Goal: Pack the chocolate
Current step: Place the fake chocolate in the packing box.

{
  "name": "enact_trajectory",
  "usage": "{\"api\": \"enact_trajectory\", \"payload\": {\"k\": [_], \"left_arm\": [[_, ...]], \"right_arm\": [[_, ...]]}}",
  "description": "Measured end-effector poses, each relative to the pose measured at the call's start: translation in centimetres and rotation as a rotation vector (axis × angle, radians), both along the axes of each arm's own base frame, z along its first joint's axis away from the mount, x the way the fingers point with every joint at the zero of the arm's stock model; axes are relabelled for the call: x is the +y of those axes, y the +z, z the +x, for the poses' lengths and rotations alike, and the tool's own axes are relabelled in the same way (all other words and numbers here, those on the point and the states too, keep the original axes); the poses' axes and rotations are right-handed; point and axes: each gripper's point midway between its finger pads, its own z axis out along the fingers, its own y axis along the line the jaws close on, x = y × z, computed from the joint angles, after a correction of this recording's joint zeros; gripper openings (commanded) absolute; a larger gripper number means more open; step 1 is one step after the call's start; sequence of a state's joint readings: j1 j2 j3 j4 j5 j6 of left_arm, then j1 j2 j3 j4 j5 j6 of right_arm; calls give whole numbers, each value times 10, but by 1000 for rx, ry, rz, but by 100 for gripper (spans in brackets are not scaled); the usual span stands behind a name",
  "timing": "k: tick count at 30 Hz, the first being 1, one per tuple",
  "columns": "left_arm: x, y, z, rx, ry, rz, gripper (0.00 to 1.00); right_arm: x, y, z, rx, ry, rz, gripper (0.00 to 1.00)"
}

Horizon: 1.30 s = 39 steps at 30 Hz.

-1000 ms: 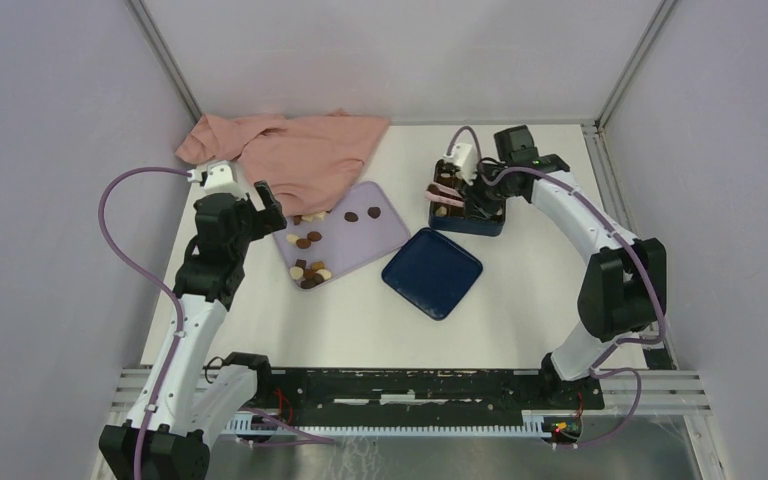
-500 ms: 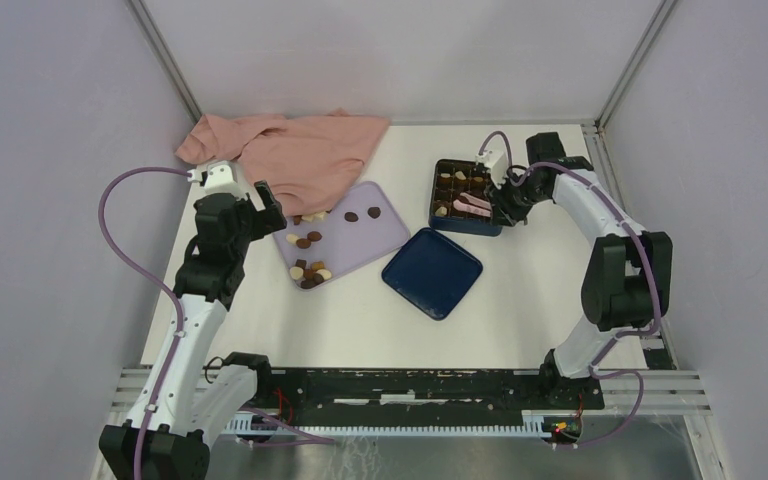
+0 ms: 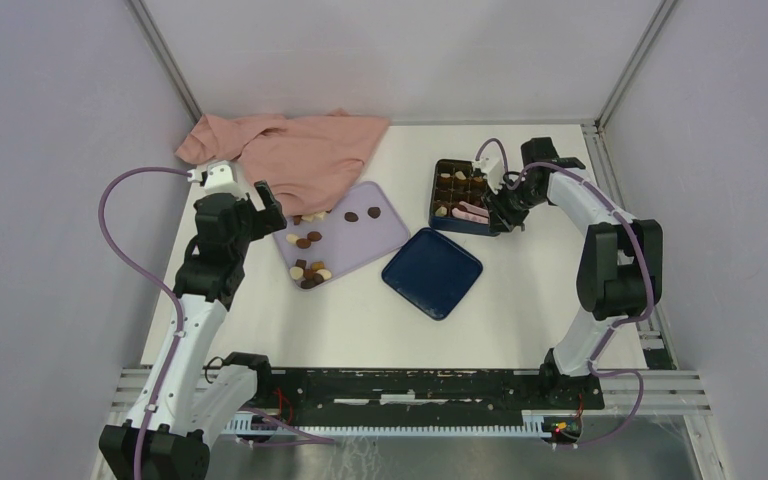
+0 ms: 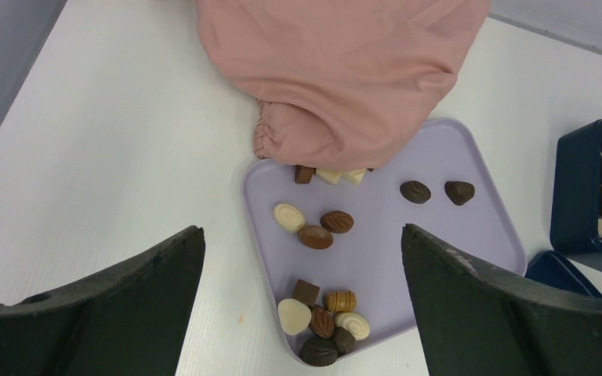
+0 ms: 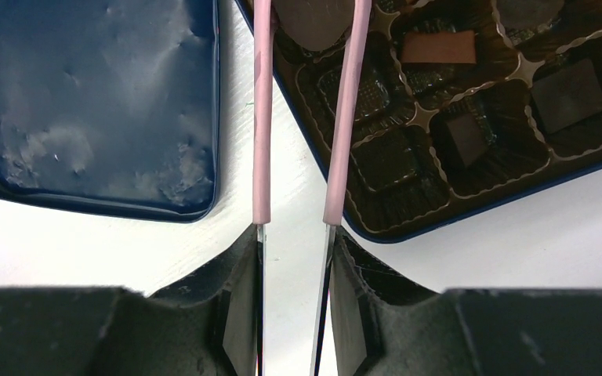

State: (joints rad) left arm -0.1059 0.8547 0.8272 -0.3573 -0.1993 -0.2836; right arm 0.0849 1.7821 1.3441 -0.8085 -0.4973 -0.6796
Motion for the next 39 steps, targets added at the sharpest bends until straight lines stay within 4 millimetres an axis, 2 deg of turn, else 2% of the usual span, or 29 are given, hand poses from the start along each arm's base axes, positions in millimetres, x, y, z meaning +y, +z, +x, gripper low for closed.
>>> {"api": "enact_trajectory", "payload": {"k": [5,16,27,33,36,39], "left_arm": [[0,0,0,0,0,0,100],[0,0,0,0,0,0,100],[0,0,0,0,0,0,100],[0,0,0,0,0,0,100],[0,0,0,0,0,0,100],[0,0,0,0,0,0,100]], "right_arm": [[0,0,0,1,0,0,42],[0,1,0,-2,2,0,40],[9,29,9,-74,45,48,39],[31,52,11,-150,132,82,39],[56,59,3,-176,222,99,39],[90,61,-10,-190,331,103,39]]}}
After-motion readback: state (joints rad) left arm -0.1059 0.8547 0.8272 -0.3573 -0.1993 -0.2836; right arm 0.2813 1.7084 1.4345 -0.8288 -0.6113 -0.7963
